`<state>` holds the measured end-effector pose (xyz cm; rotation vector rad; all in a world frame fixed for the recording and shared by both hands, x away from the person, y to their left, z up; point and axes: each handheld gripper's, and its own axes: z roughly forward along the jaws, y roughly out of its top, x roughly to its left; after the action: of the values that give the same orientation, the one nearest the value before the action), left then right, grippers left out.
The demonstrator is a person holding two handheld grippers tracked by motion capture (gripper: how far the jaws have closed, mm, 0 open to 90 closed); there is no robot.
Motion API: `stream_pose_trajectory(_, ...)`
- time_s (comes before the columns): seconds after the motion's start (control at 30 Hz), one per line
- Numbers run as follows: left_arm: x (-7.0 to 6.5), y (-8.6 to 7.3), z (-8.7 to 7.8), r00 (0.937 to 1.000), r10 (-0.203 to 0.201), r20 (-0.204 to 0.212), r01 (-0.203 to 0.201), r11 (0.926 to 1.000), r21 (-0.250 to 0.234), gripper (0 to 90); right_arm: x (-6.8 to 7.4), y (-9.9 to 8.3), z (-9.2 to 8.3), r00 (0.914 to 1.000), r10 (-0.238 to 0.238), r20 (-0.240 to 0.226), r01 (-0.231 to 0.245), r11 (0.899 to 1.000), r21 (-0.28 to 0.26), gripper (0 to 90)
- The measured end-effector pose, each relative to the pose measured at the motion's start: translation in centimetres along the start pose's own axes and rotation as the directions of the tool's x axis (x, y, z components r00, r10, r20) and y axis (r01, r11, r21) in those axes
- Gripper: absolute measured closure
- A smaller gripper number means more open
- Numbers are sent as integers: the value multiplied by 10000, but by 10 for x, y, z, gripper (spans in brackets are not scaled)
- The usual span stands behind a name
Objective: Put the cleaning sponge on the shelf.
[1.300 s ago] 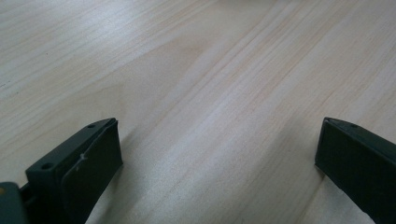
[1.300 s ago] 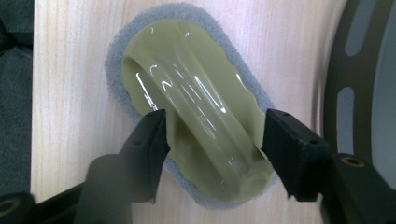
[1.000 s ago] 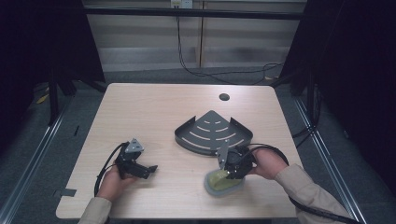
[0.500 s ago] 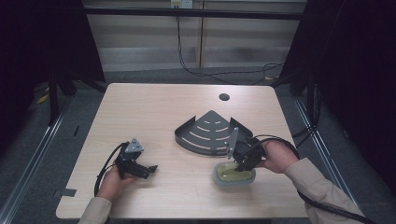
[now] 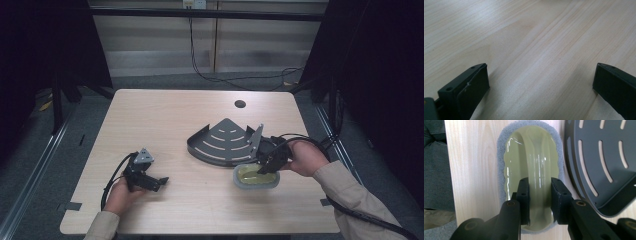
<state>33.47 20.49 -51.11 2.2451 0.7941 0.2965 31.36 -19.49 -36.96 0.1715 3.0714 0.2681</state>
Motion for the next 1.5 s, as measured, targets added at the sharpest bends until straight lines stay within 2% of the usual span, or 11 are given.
stream_pose_trajectory(0.1, 0, 0, 0, 10000, 1, -2, -1, 10000, -2, 0, -2, 0, -4, 9996, 264, -26, -264, 9996, 121, 713)
stream_pose_trajectory(0.4, 0, 0, 0, 10000, 1, 8, -1, 10000, 3, 0, -11, -1, -11, 9993, 333, 144, -335, 9994, 132, 713)
stream_pose_trajectory(0.63, 0, 0, 0, 10000, 5, 13, -5, 10000, 7, 0, -16, -3, -20, 9974, 678, 250, -683, 9975, 166, 713)
stream_pose_trajectory(0.67, 0, 0, 0, 10000, 2, 2, -2, 10000, 11, 0, -18, -3, -20, 9979, 567, 307, -571, 9983, 130, 713)
stream_pose_trajectory(0.83, 0, 0, 0, 10000, 6, 3, -6, 10000, 12, 0, -23, -4, -24, 9941, 1008, 390, -1014, 9947, 148, 712)
stream_pose_trajectory(0.9, 0, 0, 0, 10000, 11, 44, -11, 10000, 49, 0, -26, -5, -25, 9940, 984, 473, -989, 9951, 80, 713)
stream_pose_trajectory(0.93, 0, 0, 0, 10000, 7, 35, -7, 10000, 46, 0, -27, -5, -26, 9914, 1229, 445, -1233, 9924, 56, 713)
stream_pose_trajectory(1.1, 0, 0, 0, 10000, 9, 35, -9, 10000, 47, 0, -35, -7, -27, 9896, 1320, 570, -1323, 9912, 15, 713)
stream_pose_trajectory(1.4, 0, 0, 0, 10000, 5, 35, -5, 10000, 43, 0, -46, -6, -31, 9776, 1992, 681, -1997, 9799, -5, 713)
stream_pose_trajectory(1.47, 0, 0, 0, 10000, 7, 36, -7, 10000, 44, 0, -48, -5, -31, 9789, 1901, 744, -1904, 9817, -26, 713)
stream_pose_trajectory(1.5, 0, 0, 0, 10000, 2, 34, -2, 10000, 45, 0, -49, -5, -32, 9767, 2024, 718, -2034, 9791, 67, 713)
